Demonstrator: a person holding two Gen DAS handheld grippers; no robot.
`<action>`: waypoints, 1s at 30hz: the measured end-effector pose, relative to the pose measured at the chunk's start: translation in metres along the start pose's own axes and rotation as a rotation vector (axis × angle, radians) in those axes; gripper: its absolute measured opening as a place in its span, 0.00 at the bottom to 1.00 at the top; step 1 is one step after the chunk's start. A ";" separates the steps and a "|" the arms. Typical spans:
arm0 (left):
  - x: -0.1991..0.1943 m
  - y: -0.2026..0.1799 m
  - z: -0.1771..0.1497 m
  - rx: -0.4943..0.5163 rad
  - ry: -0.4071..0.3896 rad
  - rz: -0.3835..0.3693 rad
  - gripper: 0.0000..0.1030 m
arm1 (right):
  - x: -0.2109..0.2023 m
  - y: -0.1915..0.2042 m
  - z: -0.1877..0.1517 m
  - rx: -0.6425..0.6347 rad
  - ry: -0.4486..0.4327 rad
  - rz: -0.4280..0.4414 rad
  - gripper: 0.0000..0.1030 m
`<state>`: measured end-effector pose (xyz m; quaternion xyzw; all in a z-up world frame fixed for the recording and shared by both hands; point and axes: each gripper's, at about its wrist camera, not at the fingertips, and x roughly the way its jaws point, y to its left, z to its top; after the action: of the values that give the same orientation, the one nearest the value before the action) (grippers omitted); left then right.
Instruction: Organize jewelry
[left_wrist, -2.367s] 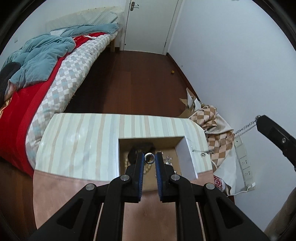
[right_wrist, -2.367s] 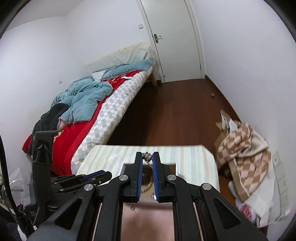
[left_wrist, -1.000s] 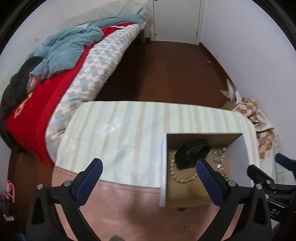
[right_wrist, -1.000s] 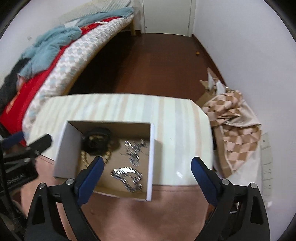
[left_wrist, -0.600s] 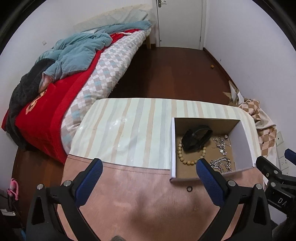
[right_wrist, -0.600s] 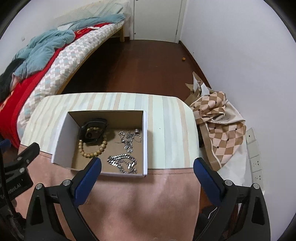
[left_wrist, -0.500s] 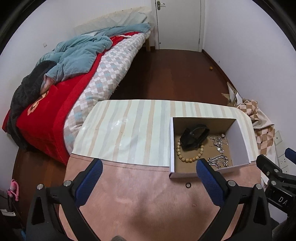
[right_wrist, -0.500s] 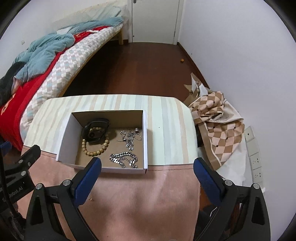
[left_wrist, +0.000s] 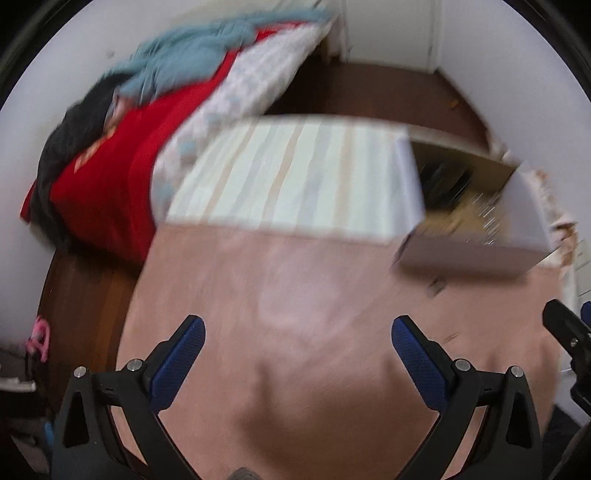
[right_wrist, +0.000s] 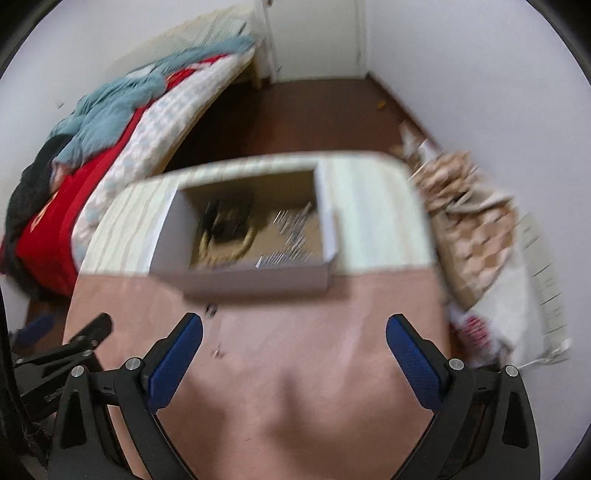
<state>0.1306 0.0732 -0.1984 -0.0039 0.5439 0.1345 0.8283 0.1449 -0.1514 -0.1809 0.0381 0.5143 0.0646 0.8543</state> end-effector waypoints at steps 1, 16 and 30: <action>0.010 0.003 -0.005 -0.003 0.026 0.015 1.00 | 0.011 0.004 -0.006 -0.006 0.014 0.007 0.97; 0.057 0.038 -0.026 -0.018 0.081 0.091 1.00 | 0.065 0.075 -0.049 -0.167 -0.046 -0.002 0.09; 0.049 -0.071 0.014 0.072 -0.025 -0.149 0.86 | 0.034 -0.038 -0.024 0.116 -0.105 -0.085 0.09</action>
<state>0.1777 0.0172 -0.2464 -0.0127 0.5361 0.0527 0.8424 0.1423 -0.1838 -0.2271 0.0689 0.4726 -0.0036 0.8786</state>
